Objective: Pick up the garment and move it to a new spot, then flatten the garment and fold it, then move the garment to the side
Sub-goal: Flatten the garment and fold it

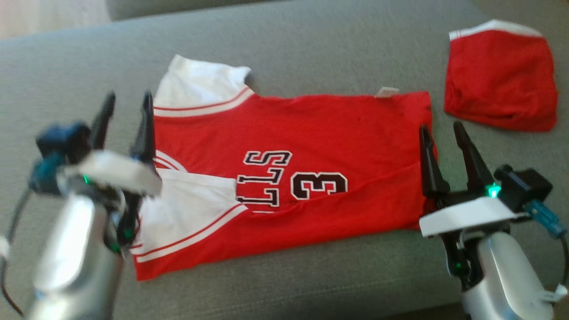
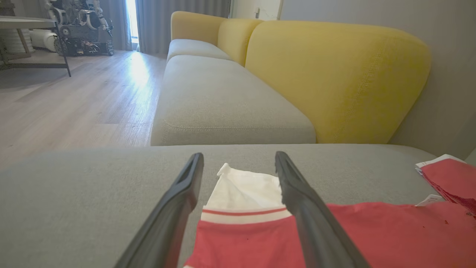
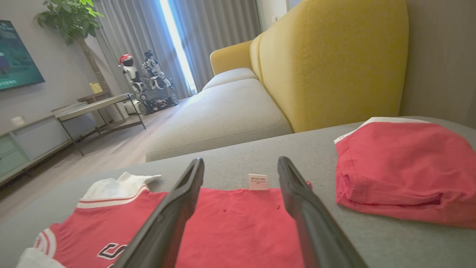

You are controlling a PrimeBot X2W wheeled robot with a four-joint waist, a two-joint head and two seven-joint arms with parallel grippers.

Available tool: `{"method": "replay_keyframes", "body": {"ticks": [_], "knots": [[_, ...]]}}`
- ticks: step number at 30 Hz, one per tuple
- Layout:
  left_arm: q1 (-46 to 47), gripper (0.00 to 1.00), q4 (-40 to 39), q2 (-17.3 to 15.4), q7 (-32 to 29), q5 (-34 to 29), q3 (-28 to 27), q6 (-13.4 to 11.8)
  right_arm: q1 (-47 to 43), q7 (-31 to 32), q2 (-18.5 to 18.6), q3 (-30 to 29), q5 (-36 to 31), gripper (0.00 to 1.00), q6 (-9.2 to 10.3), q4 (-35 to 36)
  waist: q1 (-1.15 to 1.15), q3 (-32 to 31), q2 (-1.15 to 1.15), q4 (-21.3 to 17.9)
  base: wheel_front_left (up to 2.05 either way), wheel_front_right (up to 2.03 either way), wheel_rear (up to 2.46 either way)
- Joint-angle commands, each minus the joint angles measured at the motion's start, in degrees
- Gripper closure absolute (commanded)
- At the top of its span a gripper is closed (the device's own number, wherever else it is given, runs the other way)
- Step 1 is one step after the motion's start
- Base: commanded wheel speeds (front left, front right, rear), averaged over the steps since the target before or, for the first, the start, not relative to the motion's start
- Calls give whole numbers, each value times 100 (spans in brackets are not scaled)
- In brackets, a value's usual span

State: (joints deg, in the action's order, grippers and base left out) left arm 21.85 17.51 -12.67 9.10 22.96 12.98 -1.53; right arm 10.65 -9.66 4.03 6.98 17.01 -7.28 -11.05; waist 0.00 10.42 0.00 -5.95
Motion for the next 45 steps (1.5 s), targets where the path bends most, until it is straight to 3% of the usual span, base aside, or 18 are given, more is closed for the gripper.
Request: {"method": "replay_keyframes", "body": {"ticks": [1,11,18,25,39,41,45], "knots": [[348,0,-140,-191,-31,-54,-155,26,213,-71,-42,130,-57,0,-21,193,0,243,0,-198,0,0,0],[1913,0,976,-1107,-1596,-224,42,502,701,-266,-112,503,-136,0,-21,177,0,854,0,-790,0,0,0],[2649,0,1661,-1472,-2230,-245,205,715,907,-405,-114,769,64,0,-21,146,0,1109,0,-1132,0,0,0],[3122,0,2318,-1779,-2504,-402,404,787,1047,-488,-114,981,201,0,-21,107,0,1328,0,-1433,0,0,0],[3609,0,3174,-1940,-2498,-550,671,799,1106,-531,-115,1019,429,0,-21,162,0,1660,0,-1664,0,0,0],[3652,100,3291,-1858,-2553,-421,713,841,1102,-532,-115,999,423,0,-21,172,0,1681,0,-1635,0,0,0],[3659,100,3342,-1714,-2657,-193,798,882,1117,-532,-115,911,369,0,-21,152,0,1667,0,-1538,0,0,0]]}}
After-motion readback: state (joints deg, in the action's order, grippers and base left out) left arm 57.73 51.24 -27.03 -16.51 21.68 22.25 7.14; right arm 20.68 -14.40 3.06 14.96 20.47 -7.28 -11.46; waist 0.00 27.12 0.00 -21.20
